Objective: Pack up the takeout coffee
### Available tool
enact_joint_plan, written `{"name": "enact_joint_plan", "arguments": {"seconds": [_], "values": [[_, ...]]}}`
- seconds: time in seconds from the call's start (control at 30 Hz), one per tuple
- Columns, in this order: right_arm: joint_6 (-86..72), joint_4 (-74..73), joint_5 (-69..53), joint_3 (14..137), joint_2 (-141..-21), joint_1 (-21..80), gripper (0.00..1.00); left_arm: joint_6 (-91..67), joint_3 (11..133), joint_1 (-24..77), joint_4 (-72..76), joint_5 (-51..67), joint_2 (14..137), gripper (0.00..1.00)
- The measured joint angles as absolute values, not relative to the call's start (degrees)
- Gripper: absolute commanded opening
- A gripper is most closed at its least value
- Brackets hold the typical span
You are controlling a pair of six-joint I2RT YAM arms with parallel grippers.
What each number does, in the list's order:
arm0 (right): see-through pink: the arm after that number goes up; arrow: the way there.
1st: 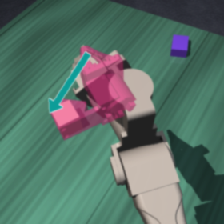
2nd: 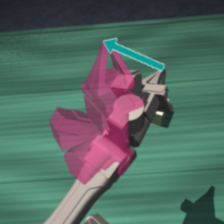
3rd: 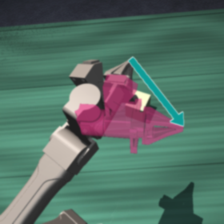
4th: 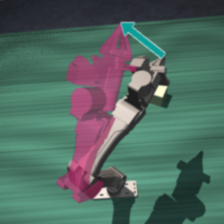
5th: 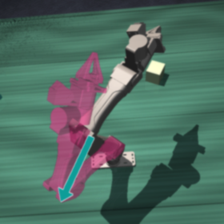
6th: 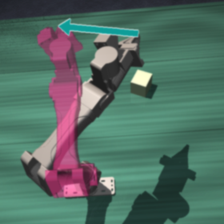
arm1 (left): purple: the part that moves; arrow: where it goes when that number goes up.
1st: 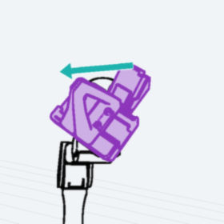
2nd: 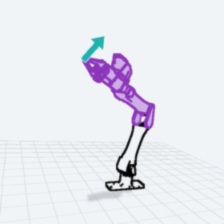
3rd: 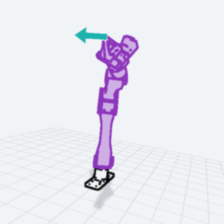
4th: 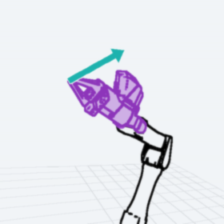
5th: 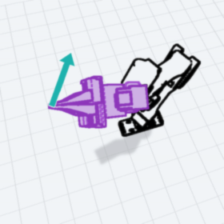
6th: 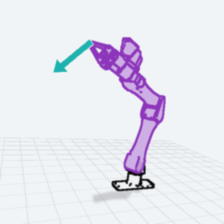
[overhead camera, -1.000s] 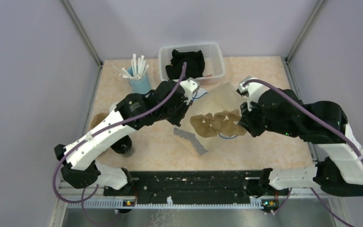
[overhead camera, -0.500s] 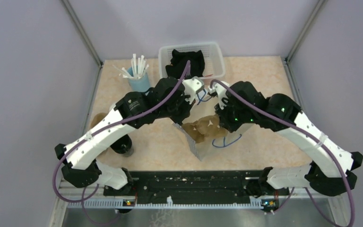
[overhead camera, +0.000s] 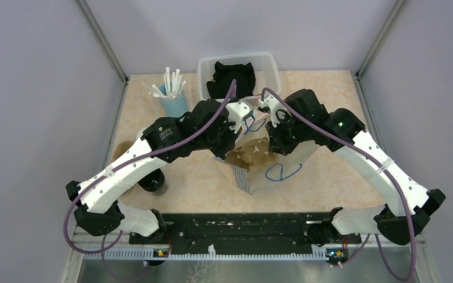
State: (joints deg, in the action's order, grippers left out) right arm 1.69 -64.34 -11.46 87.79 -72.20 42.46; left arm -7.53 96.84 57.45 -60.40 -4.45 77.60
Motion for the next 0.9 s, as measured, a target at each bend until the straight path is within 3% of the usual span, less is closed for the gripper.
{"name": "enact_joint_plan", "arguments": {"seconds": [0.03, 0.13, 0.17, 0.23, 0.37, 0.57, 0.67, 0.9], "values": [[2.0, -64.2, -12.1, 87.8, -72.4, 42.3, 0.00, -7.5, 96.8, 57.5, -60.4, -4.4, 77.6, 0.00], [2.3, -63.8, -12.0, 87.8, -72.8, 42.2, 0.31, -7.6, 96.4, 57.5, -60.4, -4.5, 77.2, 0.00], [1.9, -63.8, -9.4, 87.8, -73.0, 42.3, 0.47, -7.6, 96.1, 57.5, -60.4, -4.6, 77.1, 0.00], [0.1, -63.9, -2.5, 88.0, -73.5, 42.3, 0.60, -7.8, 95.6, 57.5, -60.4, -5.2, 76.8, 0.00], [-2.7, -64.4, 4.3, 92.0, -73.7, 41.9, 0.65, -9.5, 94.3, 57.5, -60.2, -7.2, 76.0, 0.00], [-6.3, -63.7, -1.5, 101.8, -71.2, 41.9, 0.66, -11.5, 94.1, 57.5, -60.5, -9.0, 75.9, 0.00], [-8.3, -65.6, -3.0, 104.5, -69.5, 41.9, 0.76, -12.1, 94.1, 57.5, -60.5, -9.5, 76.0, 0.00], [-10.5, -75.3, 11.4, 109.8, -69.1, 41.9, 0.83, -12.8, 94.1, 57.5, -61.4, -9.4, 77.2, 0.00]]}}
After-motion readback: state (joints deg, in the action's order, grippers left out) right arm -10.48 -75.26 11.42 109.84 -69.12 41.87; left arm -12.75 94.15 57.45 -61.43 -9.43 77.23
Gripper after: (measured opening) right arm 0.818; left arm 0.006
